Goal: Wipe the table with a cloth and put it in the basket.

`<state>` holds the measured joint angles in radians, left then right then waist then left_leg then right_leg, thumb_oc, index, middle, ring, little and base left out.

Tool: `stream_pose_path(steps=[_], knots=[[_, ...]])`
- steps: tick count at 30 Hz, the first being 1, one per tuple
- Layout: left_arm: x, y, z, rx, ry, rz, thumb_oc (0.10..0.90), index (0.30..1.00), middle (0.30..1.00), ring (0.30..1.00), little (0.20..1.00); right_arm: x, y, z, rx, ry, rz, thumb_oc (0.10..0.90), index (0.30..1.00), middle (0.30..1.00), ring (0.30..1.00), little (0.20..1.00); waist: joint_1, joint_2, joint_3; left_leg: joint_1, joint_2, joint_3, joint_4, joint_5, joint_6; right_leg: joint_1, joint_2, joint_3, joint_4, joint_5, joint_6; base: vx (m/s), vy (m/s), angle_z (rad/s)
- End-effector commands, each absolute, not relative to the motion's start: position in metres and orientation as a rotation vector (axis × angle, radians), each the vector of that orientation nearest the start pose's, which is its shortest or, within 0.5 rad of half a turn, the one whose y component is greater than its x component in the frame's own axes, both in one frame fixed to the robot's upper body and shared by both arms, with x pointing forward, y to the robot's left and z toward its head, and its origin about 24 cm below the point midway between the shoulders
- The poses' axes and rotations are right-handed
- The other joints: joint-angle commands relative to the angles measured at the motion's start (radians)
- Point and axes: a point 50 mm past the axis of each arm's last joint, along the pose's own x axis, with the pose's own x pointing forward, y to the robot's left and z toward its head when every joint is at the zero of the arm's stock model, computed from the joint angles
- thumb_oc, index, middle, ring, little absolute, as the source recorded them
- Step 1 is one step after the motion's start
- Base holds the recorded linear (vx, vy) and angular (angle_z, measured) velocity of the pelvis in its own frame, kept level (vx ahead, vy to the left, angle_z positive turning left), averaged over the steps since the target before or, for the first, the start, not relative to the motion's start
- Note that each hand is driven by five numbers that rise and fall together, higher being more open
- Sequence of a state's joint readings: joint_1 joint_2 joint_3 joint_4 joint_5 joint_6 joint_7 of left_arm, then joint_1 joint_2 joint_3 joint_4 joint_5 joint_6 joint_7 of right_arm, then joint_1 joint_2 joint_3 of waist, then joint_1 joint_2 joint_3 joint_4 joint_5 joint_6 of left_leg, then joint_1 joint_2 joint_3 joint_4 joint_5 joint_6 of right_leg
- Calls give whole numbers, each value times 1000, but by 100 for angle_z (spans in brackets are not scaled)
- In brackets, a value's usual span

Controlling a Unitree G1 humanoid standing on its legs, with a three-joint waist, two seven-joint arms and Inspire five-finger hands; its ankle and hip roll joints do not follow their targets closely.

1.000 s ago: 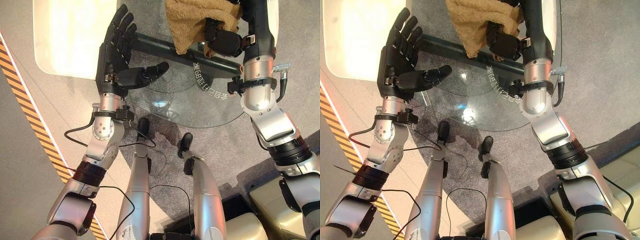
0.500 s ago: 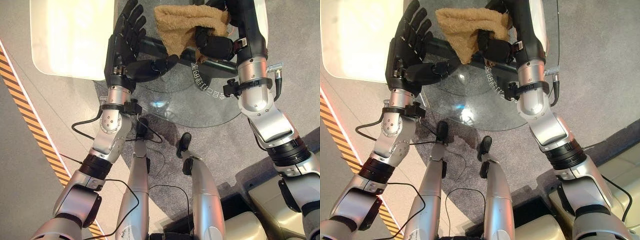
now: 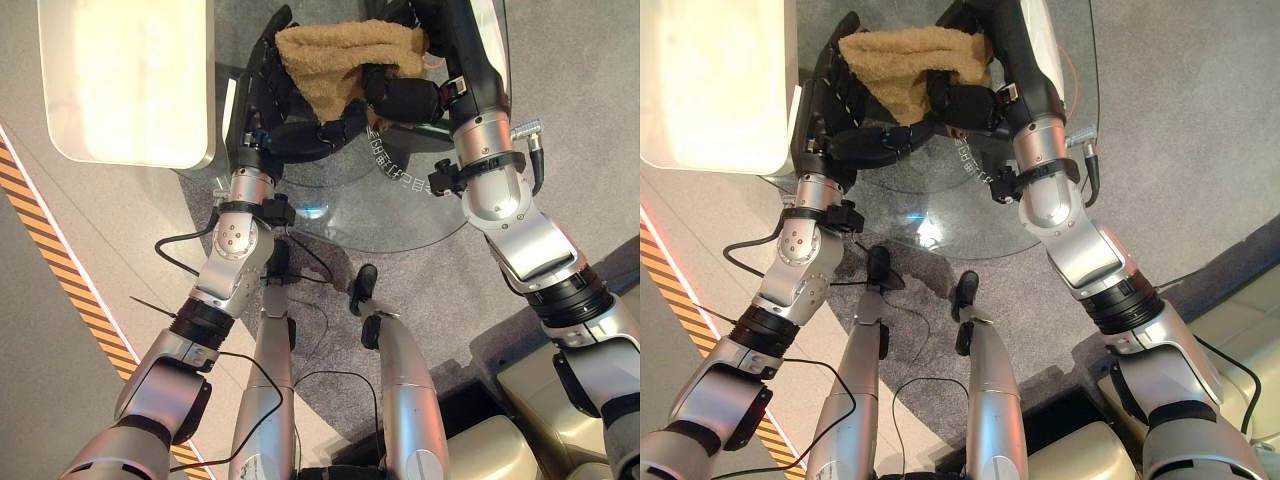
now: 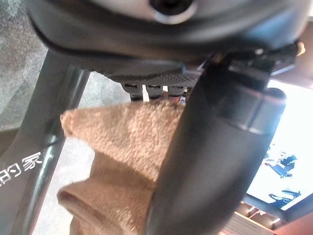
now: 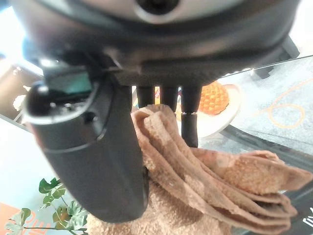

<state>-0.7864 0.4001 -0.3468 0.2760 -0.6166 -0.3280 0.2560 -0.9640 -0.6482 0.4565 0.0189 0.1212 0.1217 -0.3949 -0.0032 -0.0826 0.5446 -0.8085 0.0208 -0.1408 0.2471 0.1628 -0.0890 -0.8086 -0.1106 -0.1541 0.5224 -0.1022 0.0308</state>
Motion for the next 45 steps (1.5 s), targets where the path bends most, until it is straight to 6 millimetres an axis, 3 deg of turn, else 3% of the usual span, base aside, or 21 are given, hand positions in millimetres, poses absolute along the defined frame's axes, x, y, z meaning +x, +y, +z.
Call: stream_pose_path(steps=[1, 28, 45], knots=[[336, 99, 279, -169, -857, -285, 800, 900, 900, 900, 900, 258, -89, 390, -355, -1305, 81, 100, 300, 300, 300, 200, 11, -58, -25, 88, -77, 137, 74, -151, 93, 93, 123, 38, -181, 124, 14, 0, 0, 0], [333, 72, 281, -129, -864, -355, 800, 900, 900, 900, 900, 254, -75, 391, -343, -1321, 144, 100, 300, 300, 300, 200, -2, -65, -25, 93, -71, 142, 71, -151, 90, 95, 128, 49, -182, 122, 13, 0, 1, 0], [333, 68, 283, -87, -880, -349, 800, 900, 900, 900, 900, 252, -67, 393, -338, -1329, 189, 100, 300, 300, 300, 200, 0, -67, -25, 103, -70, 139, 64, -147, 89, 104, 127, 50, -189, 123, 13, 0, 0, 0]])
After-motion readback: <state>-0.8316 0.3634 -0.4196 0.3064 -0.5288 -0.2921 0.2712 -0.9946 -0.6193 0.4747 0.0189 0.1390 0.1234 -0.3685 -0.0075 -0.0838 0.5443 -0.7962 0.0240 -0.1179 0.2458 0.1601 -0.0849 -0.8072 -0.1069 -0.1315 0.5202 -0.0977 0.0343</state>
